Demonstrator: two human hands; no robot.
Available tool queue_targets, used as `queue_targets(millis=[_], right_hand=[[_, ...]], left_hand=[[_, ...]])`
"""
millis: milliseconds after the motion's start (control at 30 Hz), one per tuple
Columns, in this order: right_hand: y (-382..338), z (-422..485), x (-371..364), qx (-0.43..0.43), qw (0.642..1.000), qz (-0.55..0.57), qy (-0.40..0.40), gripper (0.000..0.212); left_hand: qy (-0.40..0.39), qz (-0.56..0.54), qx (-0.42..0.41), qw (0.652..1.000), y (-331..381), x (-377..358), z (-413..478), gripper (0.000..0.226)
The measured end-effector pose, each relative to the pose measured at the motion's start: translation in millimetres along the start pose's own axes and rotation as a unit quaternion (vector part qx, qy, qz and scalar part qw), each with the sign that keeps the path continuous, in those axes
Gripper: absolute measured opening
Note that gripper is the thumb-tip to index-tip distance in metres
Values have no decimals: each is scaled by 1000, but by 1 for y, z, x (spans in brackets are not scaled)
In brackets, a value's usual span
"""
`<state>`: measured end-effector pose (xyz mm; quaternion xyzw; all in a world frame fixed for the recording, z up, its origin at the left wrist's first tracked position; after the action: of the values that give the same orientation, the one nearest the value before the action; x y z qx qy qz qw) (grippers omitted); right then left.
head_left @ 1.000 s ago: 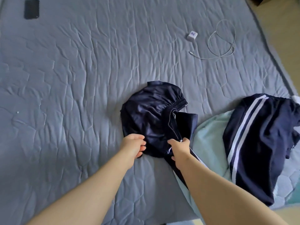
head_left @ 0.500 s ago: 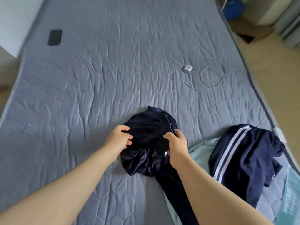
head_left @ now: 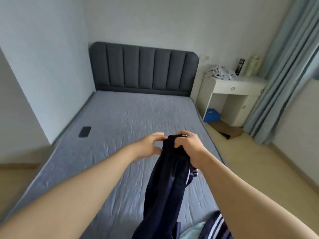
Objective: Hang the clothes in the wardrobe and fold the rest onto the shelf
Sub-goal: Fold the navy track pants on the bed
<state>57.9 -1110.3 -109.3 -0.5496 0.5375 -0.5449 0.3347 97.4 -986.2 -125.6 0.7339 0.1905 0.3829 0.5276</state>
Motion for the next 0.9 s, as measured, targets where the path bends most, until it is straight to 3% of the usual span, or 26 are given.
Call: queue_targets(millis=[233, 300, 433, 533, 667, 733, 833, 900], right_hand=[[-115, -58, 33, 135, 984, -111, 33, 27], [-140, -75, 39, 187, 973, -122, 65, 29], [-171, -97, 56, 242, 957, -94, 128, 25], [-174, -102, 59, 230, 967, -44, 102, 19], [-161, -105, 45, 177, 980, -88, -4, 24], [-158, -105, 43, 168, 983, -74, 15, 16], [-169, -107, 46, 204, 977, 42, 51, 11], [-179, -107, 48, 214, 968, 116, 62, 12]], left_hand=[[-86, 73, -72, 991, 102, 11, -48, 60], [-58, 67, -81, 993, 121, 15, -55, 48], [82, 78, -130, 985, 157, 43, -71, 15], [153, 116, -173, 966, 177, 56, -80, 11], [180, 95, -236, 950, 207, 60, -87, 4], [185, 83, -265, 943, 220, 60, -90, 5], [202, 69, -287, 934, 227, 62, -96, 5], [169, 86, -279, 942, 226, 60, -98, 22]])
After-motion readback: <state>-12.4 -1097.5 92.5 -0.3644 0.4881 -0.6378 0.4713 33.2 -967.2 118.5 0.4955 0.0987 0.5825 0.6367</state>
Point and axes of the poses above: each hand's wrist, its own z-axis towards the middle knuckle, its own x-axis out of the back of the hand, y = z × x, the point moved 7 cm from there along z, towards the middle knuckle, and after that the axes turned 6 degrees about -z, right-handed, at the moved point
